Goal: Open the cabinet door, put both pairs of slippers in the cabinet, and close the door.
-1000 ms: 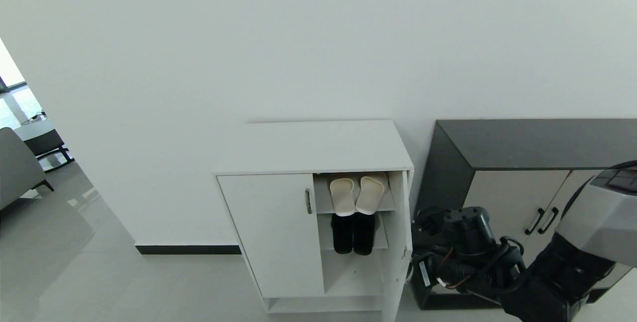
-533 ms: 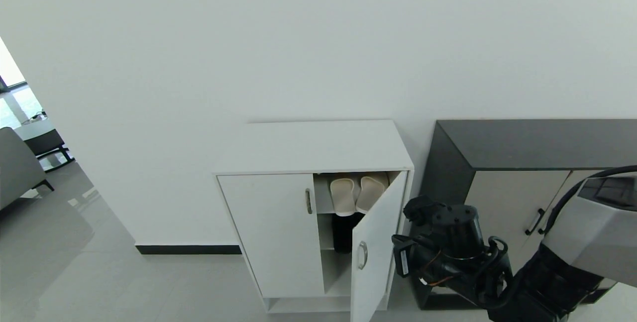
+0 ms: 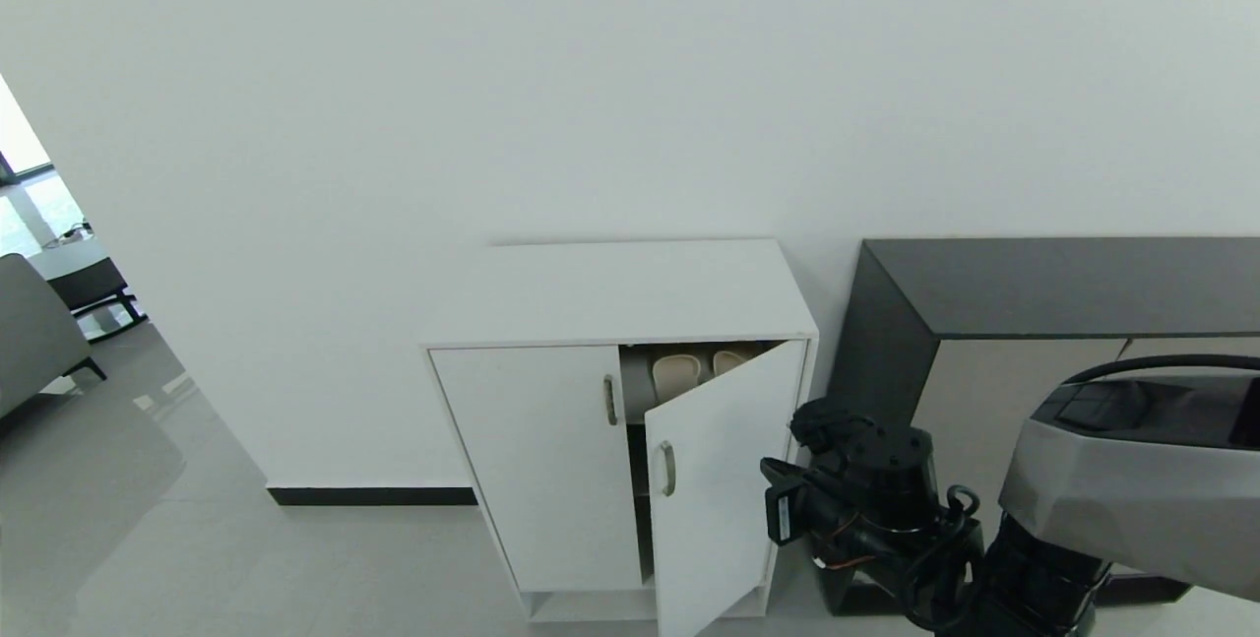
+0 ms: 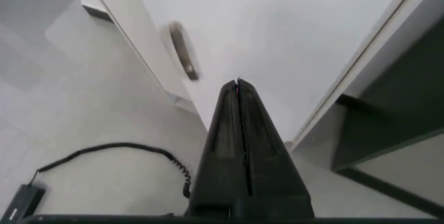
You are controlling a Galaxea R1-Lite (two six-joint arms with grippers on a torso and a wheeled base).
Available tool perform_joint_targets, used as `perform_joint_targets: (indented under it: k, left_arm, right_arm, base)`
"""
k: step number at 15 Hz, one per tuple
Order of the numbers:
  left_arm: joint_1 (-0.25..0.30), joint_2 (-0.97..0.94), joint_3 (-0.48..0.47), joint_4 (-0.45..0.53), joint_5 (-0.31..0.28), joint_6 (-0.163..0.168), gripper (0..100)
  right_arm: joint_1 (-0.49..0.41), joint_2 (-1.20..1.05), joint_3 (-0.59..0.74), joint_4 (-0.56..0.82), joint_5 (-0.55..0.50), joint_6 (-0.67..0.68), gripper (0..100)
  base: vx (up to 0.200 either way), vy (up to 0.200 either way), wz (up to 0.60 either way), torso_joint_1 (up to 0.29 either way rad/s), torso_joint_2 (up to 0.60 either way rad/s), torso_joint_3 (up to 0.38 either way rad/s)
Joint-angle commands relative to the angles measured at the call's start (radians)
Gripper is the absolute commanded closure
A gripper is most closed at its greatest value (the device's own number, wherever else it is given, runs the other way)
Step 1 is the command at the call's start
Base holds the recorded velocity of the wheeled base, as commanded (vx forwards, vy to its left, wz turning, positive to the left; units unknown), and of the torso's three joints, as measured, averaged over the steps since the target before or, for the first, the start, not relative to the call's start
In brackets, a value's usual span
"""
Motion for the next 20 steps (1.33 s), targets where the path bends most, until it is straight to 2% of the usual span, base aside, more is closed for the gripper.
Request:
perform_joint_targets:
  k: [1, 10, 20]
  left_arm:
    - [0.0, 0.001, 0.0, 0.0, 0.0, 0.0, 100]
    - [0.0, 0.001, 0.0, 0.0, 0.0, -0.002, 100]
    - [0.0, 0.001, 0.0, 0.0, 0.0, -0.002, 100]
  right_arm:
    - [0.003, 0.034, -0.002, -0.001, 0.0, -0.001, 100]
    - [0.015, 0.046, 0.006, -0.001, 0.0, -0.005, 100]
    - [0.023, 0.066, 0.017, -0.023, 0.002, -0.007, 100]
  base:
    - [0.2, 0.0, 0.0, -0.017, 0.0, 0.002]
    - [0.2, 0.0, 0.0, 0.005, 0.0, 0.003]
    - [0.0, 0.0, 0.0, 0.0, 0.0, 0.0]
